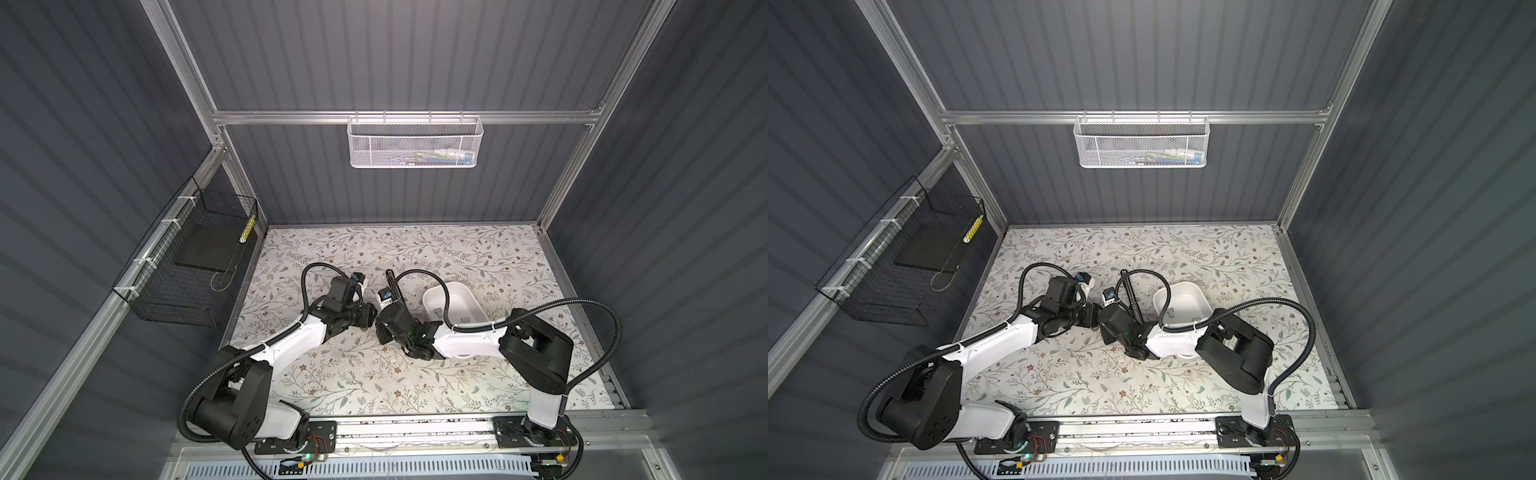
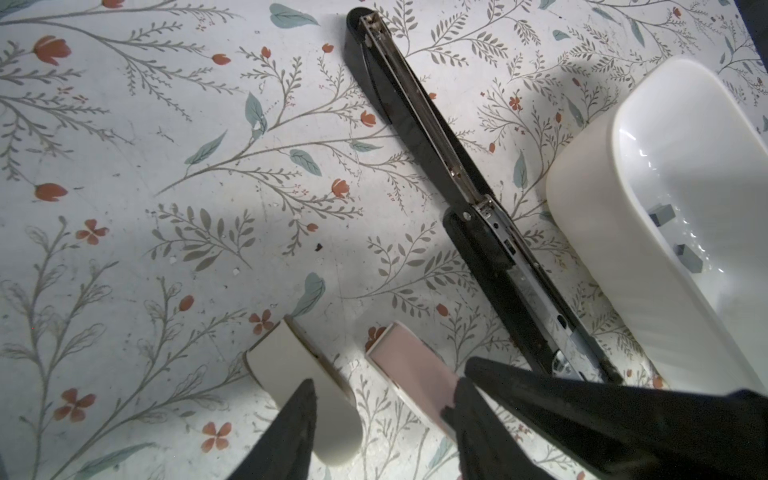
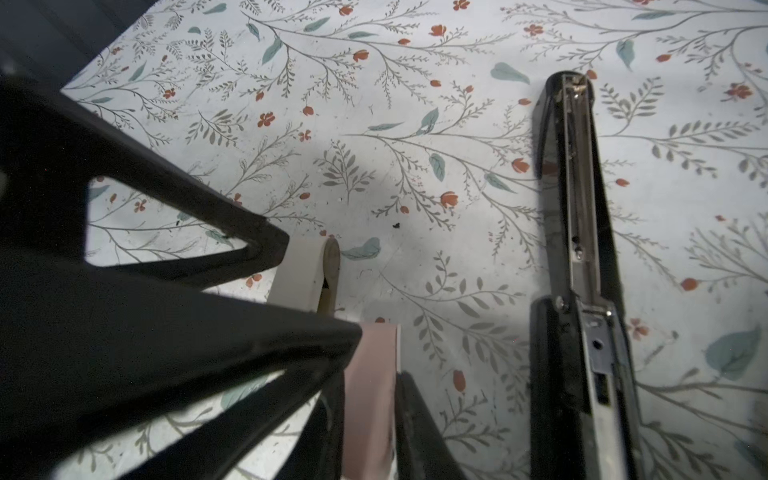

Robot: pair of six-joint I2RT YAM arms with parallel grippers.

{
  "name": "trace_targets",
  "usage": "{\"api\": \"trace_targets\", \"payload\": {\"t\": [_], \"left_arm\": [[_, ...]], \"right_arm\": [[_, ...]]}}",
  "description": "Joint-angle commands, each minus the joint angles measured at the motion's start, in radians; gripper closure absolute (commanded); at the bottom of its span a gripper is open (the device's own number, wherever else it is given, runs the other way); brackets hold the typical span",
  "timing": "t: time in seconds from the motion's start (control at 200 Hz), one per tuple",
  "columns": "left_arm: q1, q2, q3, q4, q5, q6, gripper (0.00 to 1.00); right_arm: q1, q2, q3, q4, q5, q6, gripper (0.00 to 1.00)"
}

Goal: Load the staples into the stapler

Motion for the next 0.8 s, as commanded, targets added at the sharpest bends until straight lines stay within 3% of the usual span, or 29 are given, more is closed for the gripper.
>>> {"api": "trace_targets", "payload": {"t": [0.0, 0.795], "left_arm": [[-0.004, -0.008, 0.002, -0.010, 0.016, 0.017, 0.46], [-0.004, 0.009, 0.008, -0.011, 0.000, 0.015, 0.46]], "right_arm": [[0.002, -0.008, 0.007, -0.020, -0.004, 0.011, 0.75], [0.003, 0.031, -0.089, 0.012, -0.021, 0.068, 0.71]]}}
